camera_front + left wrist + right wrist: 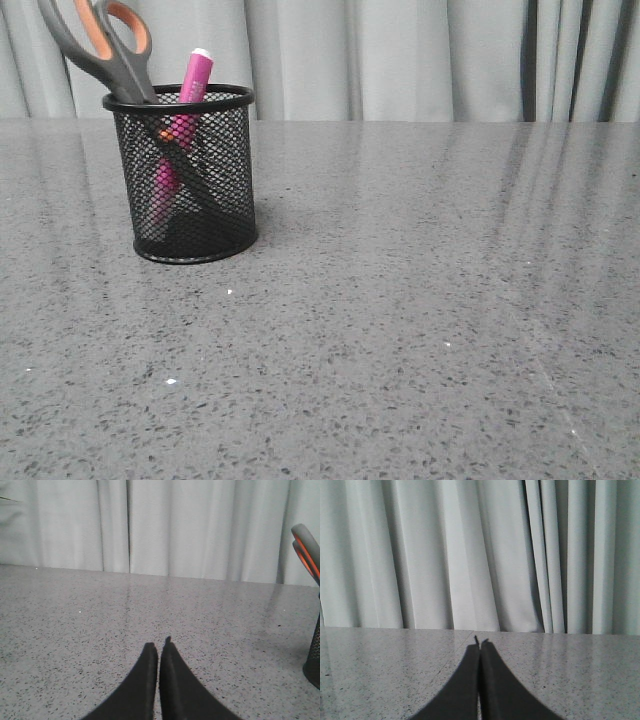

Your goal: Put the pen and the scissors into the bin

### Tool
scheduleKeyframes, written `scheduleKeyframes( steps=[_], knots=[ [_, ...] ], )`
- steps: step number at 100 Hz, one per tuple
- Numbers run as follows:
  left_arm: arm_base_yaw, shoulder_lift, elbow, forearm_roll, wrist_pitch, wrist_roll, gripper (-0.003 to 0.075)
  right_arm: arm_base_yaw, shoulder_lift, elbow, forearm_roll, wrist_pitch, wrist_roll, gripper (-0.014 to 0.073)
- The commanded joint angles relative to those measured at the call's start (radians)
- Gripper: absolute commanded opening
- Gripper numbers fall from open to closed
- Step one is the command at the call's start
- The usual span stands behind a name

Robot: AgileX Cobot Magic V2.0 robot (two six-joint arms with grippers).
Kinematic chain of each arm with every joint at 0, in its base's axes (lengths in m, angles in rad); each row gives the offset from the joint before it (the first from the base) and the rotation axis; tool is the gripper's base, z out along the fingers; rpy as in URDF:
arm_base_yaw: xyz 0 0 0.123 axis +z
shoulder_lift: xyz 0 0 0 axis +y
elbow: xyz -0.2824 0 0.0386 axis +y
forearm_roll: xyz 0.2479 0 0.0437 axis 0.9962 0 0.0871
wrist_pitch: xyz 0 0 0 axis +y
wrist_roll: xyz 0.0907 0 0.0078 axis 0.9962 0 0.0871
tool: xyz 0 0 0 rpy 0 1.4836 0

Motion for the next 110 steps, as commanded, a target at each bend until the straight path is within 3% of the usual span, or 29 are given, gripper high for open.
scheduleKeyframes(
  steps=[1, 39, 48, 53, 63, 70, 92, 110],
  knots=[
    [0.0, -0.027, 0.023, -0.009, -0.075, -0.008, -0.0021, -0.004, 0.006, -0.026, 0.01, -0.062, -0.011, -0.0075],
    [0.0, -0.027, 0.023, -0.009, -0.075, -0.008, -0.0021, -0.004, 0.004, -0.026, 0.008, -0.04, -0.021, -0.0075],
    [0.0, -0.027, 0.023, -0.009, -0.075, -0.008, -0.0021, -0.004, -0.025, -0.024, 0.024, 0.061, -0.021, -0.0076],
    [0.0, -0.027, 0.023, -0.009, -0.075, -0.008, -0.0021, -0.004, -0.035, -0.025, 0.105, 0.118, -0.044, -0.0075],
    [0.0, -0.027, 0.023, -0.009, -0.075, -0.008, -0.0022, -0.004, -0.037, -0.025, 0.339, 0.21, -0.271, -0.0076],
    [0.0, -0.027, 0.023, -0.009, -0.075, -0.008, -0.0021, -0.004, -0.053, -0.025, 0.346, 0.23, -0.343, -0.0076],
    [0.0, -0.027, 0.023, -0.009, -0.075, -0.008, -0.0021, -0.004, -0.158, 0.023, 0.346, 0.31, -0.387, -0.0075],
    [0.0, -0.027, 0.023, -0.009, -0.075, -0.008, -0.0021, -0.004, -0.231, 0.026, 0.324, 0.511, -0.387, -0.0076]
  ],
)
